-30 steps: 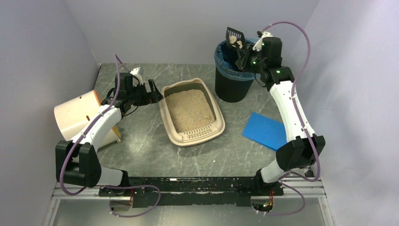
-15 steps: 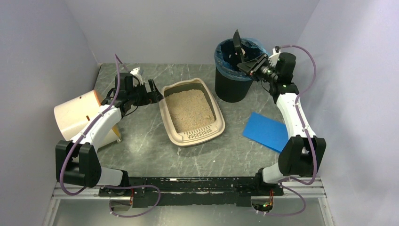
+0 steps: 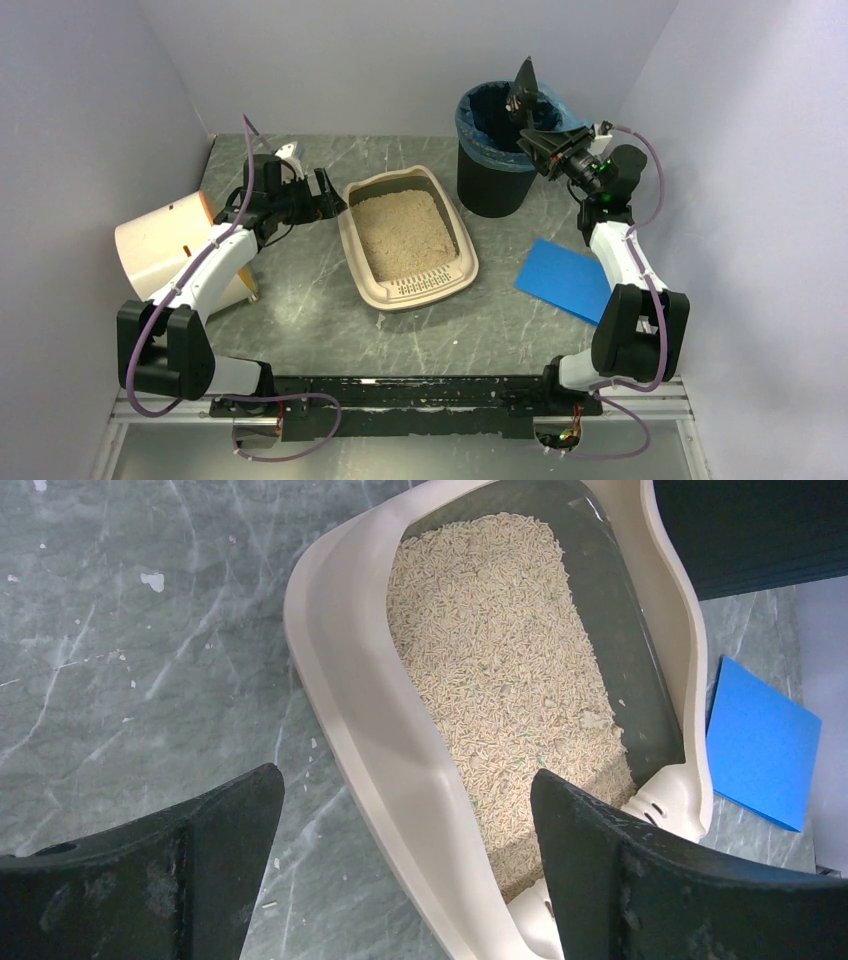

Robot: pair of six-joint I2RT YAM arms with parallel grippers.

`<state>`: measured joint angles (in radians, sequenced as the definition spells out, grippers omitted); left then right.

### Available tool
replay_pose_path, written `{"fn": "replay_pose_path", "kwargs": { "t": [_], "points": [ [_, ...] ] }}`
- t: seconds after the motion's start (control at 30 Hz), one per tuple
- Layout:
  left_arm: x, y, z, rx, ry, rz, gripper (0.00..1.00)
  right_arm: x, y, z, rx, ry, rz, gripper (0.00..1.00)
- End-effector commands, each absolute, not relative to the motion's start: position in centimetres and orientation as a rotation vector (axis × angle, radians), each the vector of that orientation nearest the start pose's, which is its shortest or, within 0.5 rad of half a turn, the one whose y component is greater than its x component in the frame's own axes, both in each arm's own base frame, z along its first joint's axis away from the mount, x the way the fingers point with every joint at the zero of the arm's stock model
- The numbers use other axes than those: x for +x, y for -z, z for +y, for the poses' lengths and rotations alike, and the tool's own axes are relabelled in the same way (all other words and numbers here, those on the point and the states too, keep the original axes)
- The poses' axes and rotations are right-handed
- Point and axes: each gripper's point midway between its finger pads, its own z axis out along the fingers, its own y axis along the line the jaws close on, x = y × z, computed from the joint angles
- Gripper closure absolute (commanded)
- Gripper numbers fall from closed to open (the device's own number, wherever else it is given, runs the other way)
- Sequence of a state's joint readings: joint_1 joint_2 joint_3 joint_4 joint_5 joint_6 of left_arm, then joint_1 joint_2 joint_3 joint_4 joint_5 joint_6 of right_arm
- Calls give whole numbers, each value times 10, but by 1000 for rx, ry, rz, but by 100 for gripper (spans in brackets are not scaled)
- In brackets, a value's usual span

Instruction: Clean the litter box

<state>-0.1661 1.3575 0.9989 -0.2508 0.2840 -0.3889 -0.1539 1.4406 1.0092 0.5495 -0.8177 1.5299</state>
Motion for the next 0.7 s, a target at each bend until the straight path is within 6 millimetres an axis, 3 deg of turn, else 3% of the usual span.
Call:
{"fn": "replay_pose_path", "kwargs": {
  "t": [0.0,0.67],
  "points": [
    [374,-187,-127,-64,623,2166,2,399,-379,92,596,-1765,1516,100],
    [373,-189,-126,-61,617,2162,2,389,-357,87,830,-2066,1392,100]
  ]
}}
